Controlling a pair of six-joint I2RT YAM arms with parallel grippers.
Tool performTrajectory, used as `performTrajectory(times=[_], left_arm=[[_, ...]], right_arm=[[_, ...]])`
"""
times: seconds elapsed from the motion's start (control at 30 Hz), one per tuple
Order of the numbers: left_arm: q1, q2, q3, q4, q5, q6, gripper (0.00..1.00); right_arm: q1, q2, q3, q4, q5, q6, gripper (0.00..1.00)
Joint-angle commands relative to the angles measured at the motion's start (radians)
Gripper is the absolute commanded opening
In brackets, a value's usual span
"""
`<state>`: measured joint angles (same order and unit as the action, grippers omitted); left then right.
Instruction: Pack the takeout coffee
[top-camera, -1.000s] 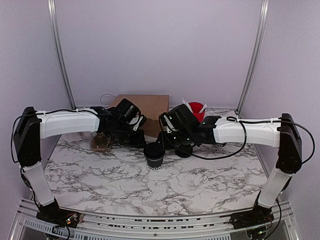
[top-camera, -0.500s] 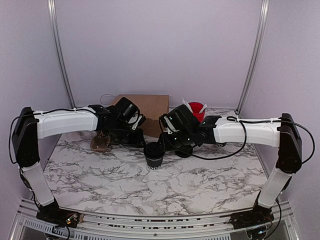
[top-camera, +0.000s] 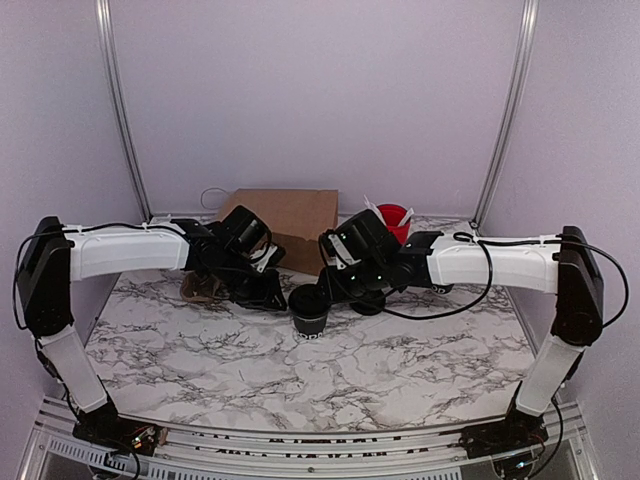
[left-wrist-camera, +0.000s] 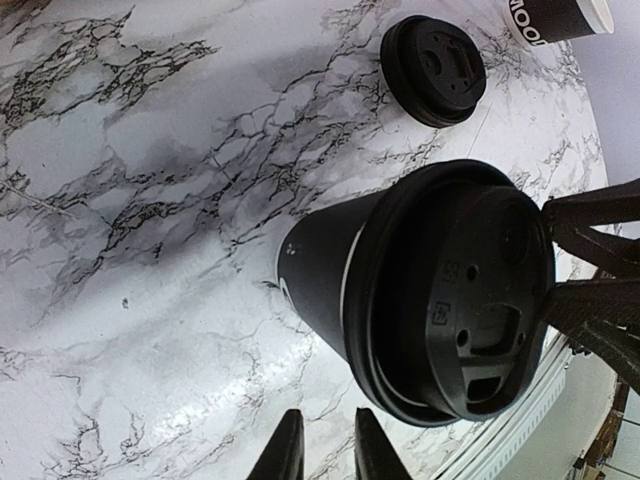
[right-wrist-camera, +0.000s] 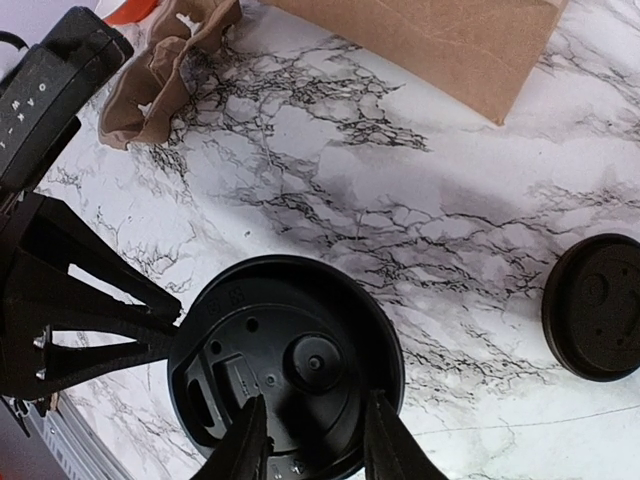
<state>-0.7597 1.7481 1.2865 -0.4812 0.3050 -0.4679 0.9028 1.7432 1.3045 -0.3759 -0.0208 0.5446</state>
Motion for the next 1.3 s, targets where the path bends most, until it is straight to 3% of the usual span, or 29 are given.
performTrajectory(times=[0.0,1.27], left_arm=[[0.003,-0.032,-0.016,0.040,0.038,-0.023,0.18],[0.032,0.082,0.097,0.058,0.038,0.006,0.18]], right_arm=[[-0.007,0.016,0.014,0.002,-0.012,-0.014,0.32],[0.016,-0.067,-0.018,-0.036,0.076,0.052,0.34]])
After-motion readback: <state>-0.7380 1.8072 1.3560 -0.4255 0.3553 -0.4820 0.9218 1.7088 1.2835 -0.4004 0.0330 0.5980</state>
